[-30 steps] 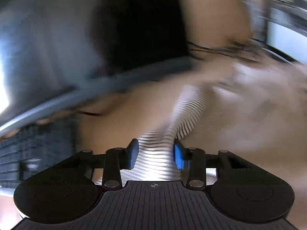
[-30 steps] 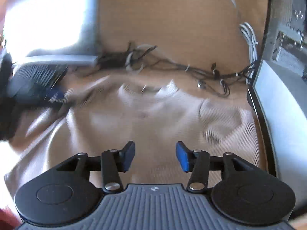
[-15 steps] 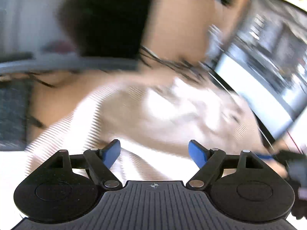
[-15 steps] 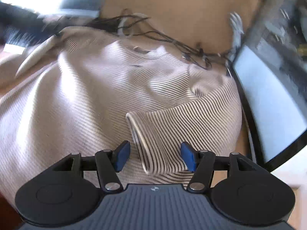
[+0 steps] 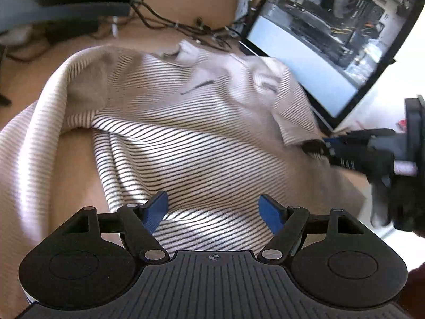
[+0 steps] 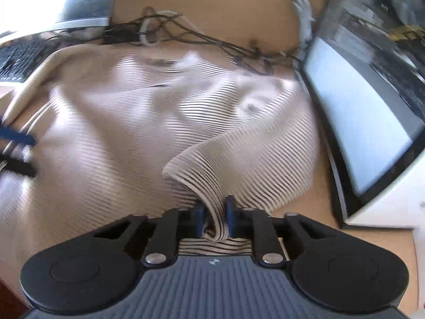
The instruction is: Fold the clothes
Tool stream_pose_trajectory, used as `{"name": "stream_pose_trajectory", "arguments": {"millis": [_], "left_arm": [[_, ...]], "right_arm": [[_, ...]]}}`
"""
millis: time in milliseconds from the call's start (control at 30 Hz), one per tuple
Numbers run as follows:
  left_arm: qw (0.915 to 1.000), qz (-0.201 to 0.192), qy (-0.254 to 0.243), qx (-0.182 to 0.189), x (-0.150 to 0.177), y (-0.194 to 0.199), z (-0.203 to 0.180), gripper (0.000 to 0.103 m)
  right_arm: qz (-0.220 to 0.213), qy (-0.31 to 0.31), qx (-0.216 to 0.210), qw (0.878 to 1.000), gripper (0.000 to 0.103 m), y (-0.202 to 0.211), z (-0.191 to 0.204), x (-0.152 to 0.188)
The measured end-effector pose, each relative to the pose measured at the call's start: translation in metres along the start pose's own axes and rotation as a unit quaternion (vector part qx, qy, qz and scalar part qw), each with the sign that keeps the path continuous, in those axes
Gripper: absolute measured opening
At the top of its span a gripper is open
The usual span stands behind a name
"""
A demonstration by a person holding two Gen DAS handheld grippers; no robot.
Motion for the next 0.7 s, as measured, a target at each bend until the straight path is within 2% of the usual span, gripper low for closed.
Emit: {"name": "stream_pose_trajectory", "arguments": {"millis": [67,200,233,333,433,567,700], "left_arm": [[0.9999,-0.005,0.013,-0.005,-0.002,0.002,0.004,0.076],[0.9978,-0.022,0.062,-0.004,-0.012,0.009,0.021,0.081],[0.9973,-0.030,0.066,-0.014,-0.015,0.013,0.025,0.087],[0.9951,-0.054,0.070,-0.042,-0.021,0.027,0.039,0.088],[0.9924,-0.083,0.069,-0.058,-0.022,0.051,0.052,0.094],[0.9886,-0.115,0.030,-0.092,-0.017,0.084,0.061,0.097],[0.9877,-0.109,-0.005,-0.112,0.004,0.102,0.064,0.098]], "right_arm": [[-0.013,-0.052,-0.016,0.998,0.010,0.017,-0.019,-0.014],[-0.110,-0.113,-0.043,0.987,0.010,0.078,-0.050,-0.076],[-0.134,-0.115,-0.050,0.983,0.010,0.092,-0.051,-0.094],[-0.192,-0.105,-0.074,0.973,0.010,0.124,-0.041,-0.142],[-0.249,-0.094,-0.096,0.959,0.007,0.158,-0.030,-0.190],[-0.254,-0.051,-0.120,0.958,0.001,0.150,0.012,-0.221],[-0.233,-0.020,-0.142,0.962,0.001,0.122,0.055,-0.231]]}}
Point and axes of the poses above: each gripper's, at about its wrist camera, not at the fingertips, and y roughly against the way its jaws point, z to its left, x to its underside, the point moved 8 cm from there along -y, roughly the way its jaws point, and after that the axes turned 7 degrees about z, right-handed, at the moved point
